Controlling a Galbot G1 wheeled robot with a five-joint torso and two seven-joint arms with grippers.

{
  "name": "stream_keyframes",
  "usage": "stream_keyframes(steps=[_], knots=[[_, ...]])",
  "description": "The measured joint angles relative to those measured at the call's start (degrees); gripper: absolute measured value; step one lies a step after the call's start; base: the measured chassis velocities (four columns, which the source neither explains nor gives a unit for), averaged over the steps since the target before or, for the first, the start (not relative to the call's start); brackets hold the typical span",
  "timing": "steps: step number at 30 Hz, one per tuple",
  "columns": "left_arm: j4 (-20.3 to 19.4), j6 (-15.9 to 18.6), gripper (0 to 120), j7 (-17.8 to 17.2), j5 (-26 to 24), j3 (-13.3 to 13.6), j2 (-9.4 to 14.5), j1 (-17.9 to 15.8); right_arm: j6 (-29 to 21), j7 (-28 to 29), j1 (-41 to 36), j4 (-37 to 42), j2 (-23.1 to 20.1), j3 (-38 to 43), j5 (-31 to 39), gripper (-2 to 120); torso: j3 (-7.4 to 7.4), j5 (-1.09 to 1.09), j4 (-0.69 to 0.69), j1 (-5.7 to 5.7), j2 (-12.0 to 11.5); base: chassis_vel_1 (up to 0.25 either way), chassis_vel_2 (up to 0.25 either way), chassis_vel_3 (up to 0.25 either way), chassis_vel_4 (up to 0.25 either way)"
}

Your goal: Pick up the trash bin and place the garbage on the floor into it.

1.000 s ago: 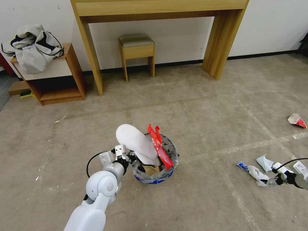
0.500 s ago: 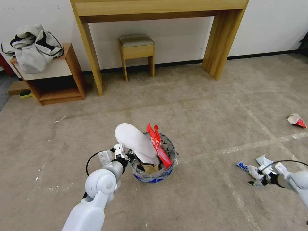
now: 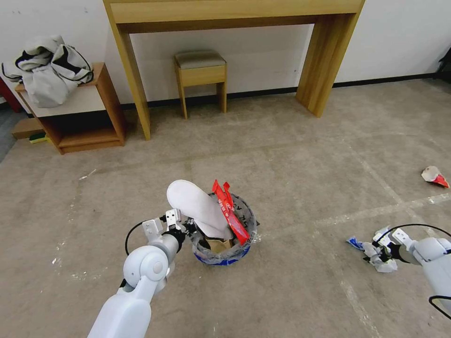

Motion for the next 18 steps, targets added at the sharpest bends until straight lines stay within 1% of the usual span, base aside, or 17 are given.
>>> stream_keyframes(steps=[2, 4, 18], knots=[[0.05, -0.01, 1, 0.03, -0.11, -0.02, 0.12, -0.07, 0.25, 0.42, 0.14, -0.39, 0.19, 0.41, -0.53, 100, 0.00, 0.00, 0.00, 0.00, 0.00, 0.000, 0.000, 0.000, 0.000], [0.30, -0.07, 1, 0.17, -0.44, -0.05, 0.41, -0.33, 1.19, 1.87, 0.63, -1.78, 0.65, 1.89, -2.63, 100, 0.00, 0.00, 0.01, 0.00, 0.00, 0.000, 0.000, 0.000, 0.000], [0.56, -0.30, 1, 0.45, -0.54, -0.09, 0.48, 0.00, 0.35, 6.14, 0.22, -3.48, 0.84, 3.99, -4.07, 100, 0.00, 0.00, 0.00, 0.00, 0.00, 0.000, 0.000, 0.000, 0.000]])
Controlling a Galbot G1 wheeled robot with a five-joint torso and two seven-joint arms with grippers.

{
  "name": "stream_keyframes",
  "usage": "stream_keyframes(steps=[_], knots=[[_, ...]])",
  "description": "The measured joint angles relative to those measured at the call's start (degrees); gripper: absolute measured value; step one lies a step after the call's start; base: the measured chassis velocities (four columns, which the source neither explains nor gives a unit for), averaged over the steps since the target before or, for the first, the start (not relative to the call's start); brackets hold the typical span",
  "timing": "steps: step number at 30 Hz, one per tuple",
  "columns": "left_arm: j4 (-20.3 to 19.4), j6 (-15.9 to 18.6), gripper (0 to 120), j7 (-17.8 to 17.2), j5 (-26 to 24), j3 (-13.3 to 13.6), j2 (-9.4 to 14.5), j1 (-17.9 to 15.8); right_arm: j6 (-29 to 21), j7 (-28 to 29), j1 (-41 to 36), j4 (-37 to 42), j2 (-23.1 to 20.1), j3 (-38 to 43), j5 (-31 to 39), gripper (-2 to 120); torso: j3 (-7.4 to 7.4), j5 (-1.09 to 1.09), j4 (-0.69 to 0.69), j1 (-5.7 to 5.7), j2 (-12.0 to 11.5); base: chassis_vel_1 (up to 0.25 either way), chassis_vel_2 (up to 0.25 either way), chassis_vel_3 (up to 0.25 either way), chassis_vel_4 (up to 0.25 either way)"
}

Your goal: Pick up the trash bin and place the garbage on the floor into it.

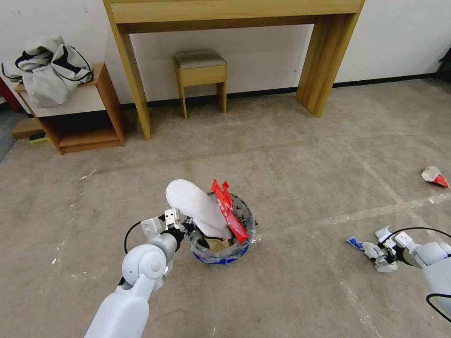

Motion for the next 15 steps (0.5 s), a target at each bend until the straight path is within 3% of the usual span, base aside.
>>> stream_keyframes(steps=[15], knots=[[-0.85, -0.43, 1, 0.22, 0.86, -0.51, -0.20, 1.87, -0.60, 4.00, -0.60, -1.23, 1.88, 0.50, -0.04, 100, 0.00, 0.01, 0.01, 0.00, 0.00, 0.000, 0.000, 0.000, 0.000]])
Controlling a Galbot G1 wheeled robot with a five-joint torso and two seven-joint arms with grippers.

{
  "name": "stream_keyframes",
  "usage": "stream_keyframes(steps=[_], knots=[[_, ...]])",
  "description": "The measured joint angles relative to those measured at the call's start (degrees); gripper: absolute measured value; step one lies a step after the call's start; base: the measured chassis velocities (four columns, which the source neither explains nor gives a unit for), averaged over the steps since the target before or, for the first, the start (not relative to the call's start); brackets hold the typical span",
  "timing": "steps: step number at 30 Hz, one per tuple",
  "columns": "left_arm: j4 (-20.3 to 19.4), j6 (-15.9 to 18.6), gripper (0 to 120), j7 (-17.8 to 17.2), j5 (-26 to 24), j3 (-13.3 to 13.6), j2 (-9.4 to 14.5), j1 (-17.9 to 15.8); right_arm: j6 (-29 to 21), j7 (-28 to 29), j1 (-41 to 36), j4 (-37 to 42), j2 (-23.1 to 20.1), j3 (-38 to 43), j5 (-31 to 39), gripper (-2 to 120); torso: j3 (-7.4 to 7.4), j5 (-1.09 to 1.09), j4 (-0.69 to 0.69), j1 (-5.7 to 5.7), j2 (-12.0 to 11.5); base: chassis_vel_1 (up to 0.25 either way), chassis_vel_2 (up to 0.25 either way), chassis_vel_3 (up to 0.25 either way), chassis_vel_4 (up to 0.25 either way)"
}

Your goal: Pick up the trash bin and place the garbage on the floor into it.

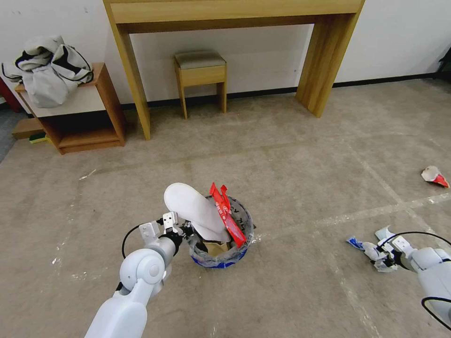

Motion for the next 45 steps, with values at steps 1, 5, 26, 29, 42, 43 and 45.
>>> stream_keyframes(steps=[1, 5, 26, 29, 42, 43, 45], knots=[[0.00, 0.00, 1, 0.00, 0.00, 0.00, 0.00, 0.00, 0.00, 0.00, 0.00, 0.00, 0.00, 0.00, 0.00, 100, 0.00, 0.00, 0.00, 0.00, 0.00, 0.000, 0.000, 0.000, 0.000], [-0.08, -0.16, 1, 0.01, 0.07, -0.07, -0.08, 0.02, -0.24, 0.65, 0.19, -0.31, 0.31, -0.08, -0.10, 100, 0.00, 0.00, 0.00, 0.00, 0.00, 0.000, 0.000, 0.000, 0.000], [-0.11, -0.24, 1, -0.14, 0.94, 0.26, -0.96, 0.50, -0.99, 1.71, 0.64, -2.16, 0.89, 1.30, -0.47, 42, 0.00, 0.02, 0.00, 0.00, 0.00, 0.000, 0.000, 0.000, 0.000], [-0.11, -0.30, 1, -0.11, 1.17, 0.25, -0.94, 0.78, -1.03, 1.63, 0.65, -2.48, 0.89, 1.50, -0.48, 32, 0.00, 0.02, 0.00, 0.00, 0.00, 0.000, 0.000, 0.000, 0.000], [-0.40, -0.40, 1, -0.01, 1.84, 0.49, -1.06, 1.25, -0.82, 1.78, -0.65, -0.93, 0.51, 3.50, -0.26, 0, 0.00, 0.01, -0.01, 0.00, 0.00, 0.000, 0.000, 0.000, 0.000], [-0.42, -0.40, 1, -0.05, 1.85, 0.54, -1.07, 1.16, -0.78, 1.78, -1.04, -0.26, 0.29, 3.78, 0.07, 0, 0.00, 0.00, -0.01, 0.00, 0.00, 0.000, 0.000, 0.000, 0.000], [-0.53, -0.39, 1, -0.13, 1.84, 0.62, -1.07, 1.01, -0.74, 1.69, -2.02, 1.47, -0.23, 4.32, 0.76, 0, 0.00, 0.00, -0.01, 0.00, 0.00, 0.000, 0.000, 0.000, 0.000]])
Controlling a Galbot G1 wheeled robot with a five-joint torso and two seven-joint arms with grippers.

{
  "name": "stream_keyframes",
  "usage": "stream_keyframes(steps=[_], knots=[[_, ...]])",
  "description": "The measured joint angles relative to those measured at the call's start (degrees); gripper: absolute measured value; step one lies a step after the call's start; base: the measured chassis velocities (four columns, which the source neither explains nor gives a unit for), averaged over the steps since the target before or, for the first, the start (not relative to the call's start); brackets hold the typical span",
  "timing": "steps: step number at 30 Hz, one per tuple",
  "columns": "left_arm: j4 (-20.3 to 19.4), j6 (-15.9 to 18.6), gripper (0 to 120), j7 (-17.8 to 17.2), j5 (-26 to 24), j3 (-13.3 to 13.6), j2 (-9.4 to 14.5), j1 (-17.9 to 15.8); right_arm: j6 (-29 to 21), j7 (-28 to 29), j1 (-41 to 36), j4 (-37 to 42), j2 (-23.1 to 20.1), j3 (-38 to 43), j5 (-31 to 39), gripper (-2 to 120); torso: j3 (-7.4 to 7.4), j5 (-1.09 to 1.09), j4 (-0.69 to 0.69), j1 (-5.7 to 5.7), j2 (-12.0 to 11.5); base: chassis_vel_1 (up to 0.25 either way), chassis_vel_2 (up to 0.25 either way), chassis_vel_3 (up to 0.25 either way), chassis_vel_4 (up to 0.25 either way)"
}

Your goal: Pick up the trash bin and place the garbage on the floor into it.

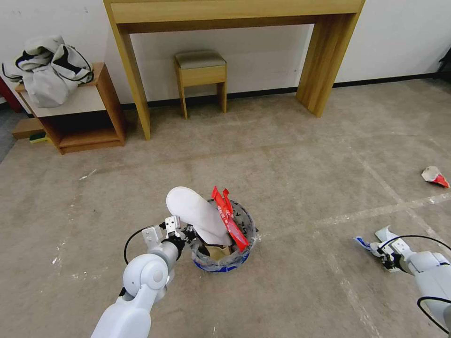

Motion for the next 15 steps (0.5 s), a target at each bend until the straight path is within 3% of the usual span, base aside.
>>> stream_keyframes(steps=[9, 15], knots=[[-1.18, 0.29, 1, -0.35, -1.89, 0.26, 0.80, -0.33, -1.46, -0.42, -10.24, 14.70, -4.26, 3.38, 8.66, 0, 0.00, 0.01, 0.01, 0.00, 0.00, 0.000, 0.000, 0.000, 0.000], [-2.81, 0.43, 1, -1.12, -4.31, 0.20, 1.63, -0.62, -2.21, -0.17, -22.63, 32.40, -10.17, 7.99, 23.39, 0, 0.00, -0.03, -0.01, 0.00, 0.00, 0.000, 0.000, 0.000, 0.000]])
